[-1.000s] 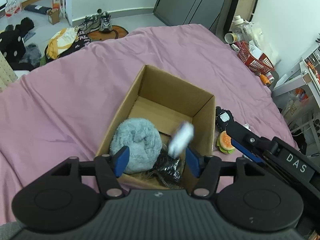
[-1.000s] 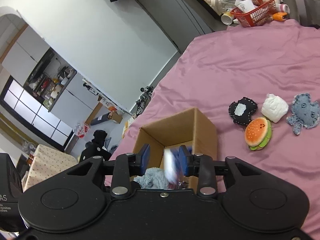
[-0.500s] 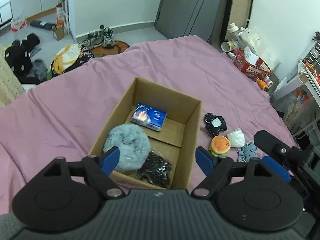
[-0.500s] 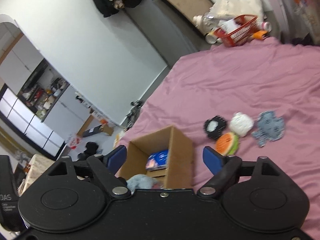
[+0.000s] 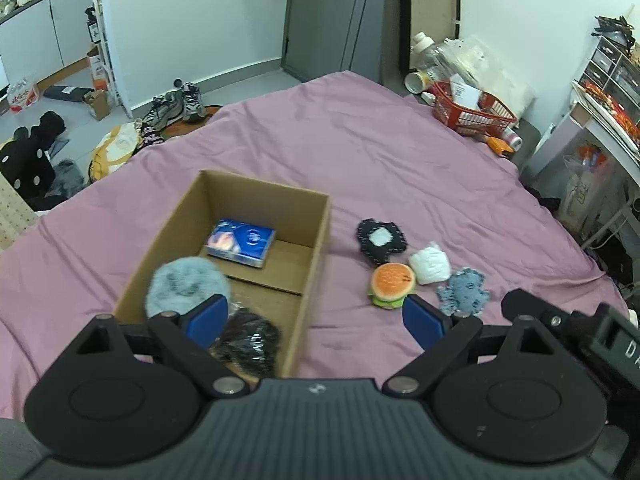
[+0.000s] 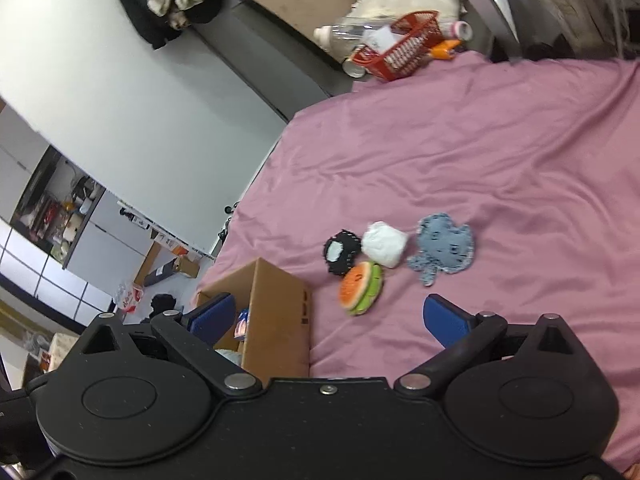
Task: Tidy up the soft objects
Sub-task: 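Release the tissue pack with the right gripper and withdraw both grippers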
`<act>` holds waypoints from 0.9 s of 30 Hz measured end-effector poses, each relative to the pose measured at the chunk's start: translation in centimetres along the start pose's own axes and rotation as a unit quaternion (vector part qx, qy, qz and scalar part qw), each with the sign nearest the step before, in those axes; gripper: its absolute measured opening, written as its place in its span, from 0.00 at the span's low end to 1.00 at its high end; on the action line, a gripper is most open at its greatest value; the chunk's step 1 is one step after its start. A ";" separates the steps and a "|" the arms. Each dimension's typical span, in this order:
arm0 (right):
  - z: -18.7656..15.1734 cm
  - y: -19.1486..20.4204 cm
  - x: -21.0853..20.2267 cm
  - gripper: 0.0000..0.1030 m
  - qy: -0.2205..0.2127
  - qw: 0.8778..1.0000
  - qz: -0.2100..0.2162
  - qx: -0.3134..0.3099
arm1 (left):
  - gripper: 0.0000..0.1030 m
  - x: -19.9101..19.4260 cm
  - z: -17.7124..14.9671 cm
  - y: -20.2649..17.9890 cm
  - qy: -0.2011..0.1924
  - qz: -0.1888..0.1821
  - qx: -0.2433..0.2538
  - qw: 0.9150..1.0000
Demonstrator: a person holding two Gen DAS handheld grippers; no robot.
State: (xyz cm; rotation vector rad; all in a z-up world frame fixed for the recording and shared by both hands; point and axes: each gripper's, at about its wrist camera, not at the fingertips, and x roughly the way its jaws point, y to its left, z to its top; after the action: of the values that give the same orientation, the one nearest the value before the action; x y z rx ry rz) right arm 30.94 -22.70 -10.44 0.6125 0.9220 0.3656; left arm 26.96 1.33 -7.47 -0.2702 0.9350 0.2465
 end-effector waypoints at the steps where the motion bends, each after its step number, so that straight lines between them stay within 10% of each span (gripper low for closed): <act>1: 0.2 -0.5 -0.2 0.98 -0.001 1.000 0.003 0.008 | 0.91 0.0 0.0 -0.3 -0.001 0.001 0.002 1.000; 27: 2.4 -7.5 0.5 0.91 -0.027 0.993 -0.017 0.110 | 0.88 7.1 0.0 -7.8 0.016 -0.044 0.030 0.998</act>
State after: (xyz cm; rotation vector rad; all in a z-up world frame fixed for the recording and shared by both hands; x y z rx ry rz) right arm 33.46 -29.01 -14.39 0.8041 0.9258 0.2174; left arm 33.53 -5.32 -12.29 -0.2599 0.9574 0.1328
